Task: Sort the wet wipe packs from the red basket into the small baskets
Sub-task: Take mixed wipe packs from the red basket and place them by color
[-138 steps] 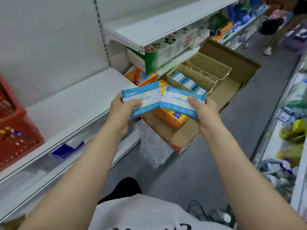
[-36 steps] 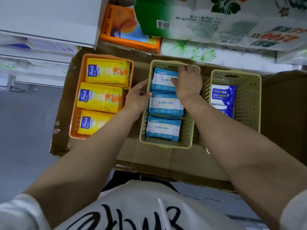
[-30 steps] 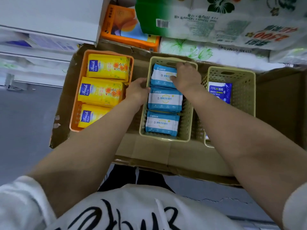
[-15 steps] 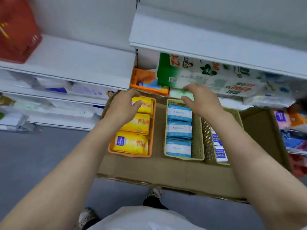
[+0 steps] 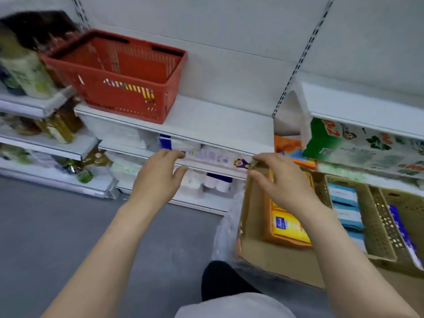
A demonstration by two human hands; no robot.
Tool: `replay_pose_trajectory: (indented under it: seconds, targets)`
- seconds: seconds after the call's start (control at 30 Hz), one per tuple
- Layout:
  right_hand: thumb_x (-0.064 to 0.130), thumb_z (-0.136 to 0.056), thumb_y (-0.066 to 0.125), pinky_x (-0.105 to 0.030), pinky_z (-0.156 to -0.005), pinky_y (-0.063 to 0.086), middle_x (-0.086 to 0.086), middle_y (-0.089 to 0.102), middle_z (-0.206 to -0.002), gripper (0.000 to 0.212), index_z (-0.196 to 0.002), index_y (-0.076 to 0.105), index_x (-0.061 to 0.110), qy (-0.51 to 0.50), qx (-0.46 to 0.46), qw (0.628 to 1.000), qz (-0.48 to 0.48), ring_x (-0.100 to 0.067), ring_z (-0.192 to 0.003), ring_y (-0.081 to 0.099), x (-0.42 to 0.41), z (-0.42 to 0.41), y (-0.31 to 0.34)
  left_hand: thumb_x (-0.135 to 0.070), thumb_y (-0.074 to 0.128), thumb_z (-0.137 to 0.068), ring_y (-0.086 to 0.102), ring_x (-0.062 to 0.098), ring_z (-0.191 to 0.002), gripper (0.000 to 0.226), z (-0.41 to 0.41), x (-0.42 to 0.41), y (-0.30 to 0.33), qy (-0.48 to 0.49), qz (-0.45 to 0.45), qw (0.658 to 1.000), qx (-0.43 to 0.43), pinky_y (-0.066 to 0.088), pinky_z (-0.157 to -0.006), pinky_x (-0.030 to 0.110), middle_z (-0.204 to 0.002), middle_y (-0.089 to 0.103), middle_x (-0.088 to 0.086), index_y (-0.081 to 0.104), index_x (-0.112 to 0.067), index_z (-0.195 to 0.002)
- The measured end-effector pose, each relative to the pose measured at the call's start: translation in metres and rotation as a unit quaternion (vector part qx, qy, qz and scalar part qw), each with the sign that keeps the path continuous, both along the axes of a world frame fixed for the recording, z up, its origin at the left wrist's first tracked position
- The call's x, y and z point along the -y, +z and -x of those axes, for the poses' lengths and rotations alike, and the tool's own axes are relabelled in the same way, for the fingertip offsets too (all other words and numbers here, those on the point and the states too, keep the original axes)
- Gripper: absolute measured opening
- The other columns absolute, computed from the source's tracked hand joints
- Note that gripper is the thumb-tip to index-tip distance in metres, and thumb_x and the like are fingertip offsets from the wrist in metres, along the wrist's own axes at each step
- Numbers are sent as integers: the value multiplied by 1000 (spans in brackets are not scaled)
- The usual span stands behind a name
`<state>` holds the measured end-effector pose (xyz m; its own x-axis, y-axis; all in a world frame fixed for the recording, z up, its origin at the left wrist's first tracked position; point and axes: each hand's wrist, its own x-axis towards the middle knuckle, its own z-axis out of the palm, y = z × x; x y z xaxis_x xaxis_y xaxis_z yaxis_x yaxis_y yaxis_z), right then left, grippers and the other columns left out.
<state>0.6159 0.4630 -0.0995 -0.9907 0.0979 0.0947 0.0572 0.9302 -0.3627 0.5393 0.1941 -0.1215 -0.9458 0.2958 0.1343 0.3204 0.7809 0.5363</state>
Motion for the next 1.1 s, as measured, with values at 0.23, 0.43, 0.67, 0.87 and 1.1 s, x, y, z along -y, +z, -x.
replay_pose_trajectory:
  seconds: [0.23,0.43,0.67,0.87,1.1]
  targets:
    - [38,-96,59,-22,-102,31,6,58,-134,37,-131,59,24,35,-37,999,17,-15,-127,47,81,126,-2,-30,59,-94,54,20,-115,31,112,70,-6,14,4,999,-35,40,-92,30,-122,60,0,62,-20,-124]
    - [39,-96,58,-22,-95,36,8,58,-132,34,-128,60,28,38,-58,995,76,-13,-120,51,130,271,7,-28,61,-94,56,15,-112,29,249,121,19,13,17,999,-42,39,-93,26,-120,60,-4,64,-21,-122]
    - [33,-93,63,-27,-90,40,1,61,-124,35,-126,62,24,65,-20,995,78,-20,-110,58,177,422,18,-21,63,-92,55,24,-114,28,390,160,32,55,10,997,-55,36,-95,28,-120,62,6,66,-15,-119]
    - [42,-92,61,-39,-96,46,-4,62,-124,42,-128,59,21,93,86,992,4,-25,-115,57,206,525,-9,-25,62,-93,53,27,-117,29,482,182,2,30,16,999,-14,37,-99,34,-122,61,8,65,-14,-120]
    - [40,-86,69,-39,-88,50,-12,61,-125,52,-128,54,14,61,216,972,-76,-32,-116,56,231,626,-62,-42,60,-93,48,28,-128,48,584,186,-29,-88,134,978,134,37,-106,36,-138,54,9,55,-21,-136]
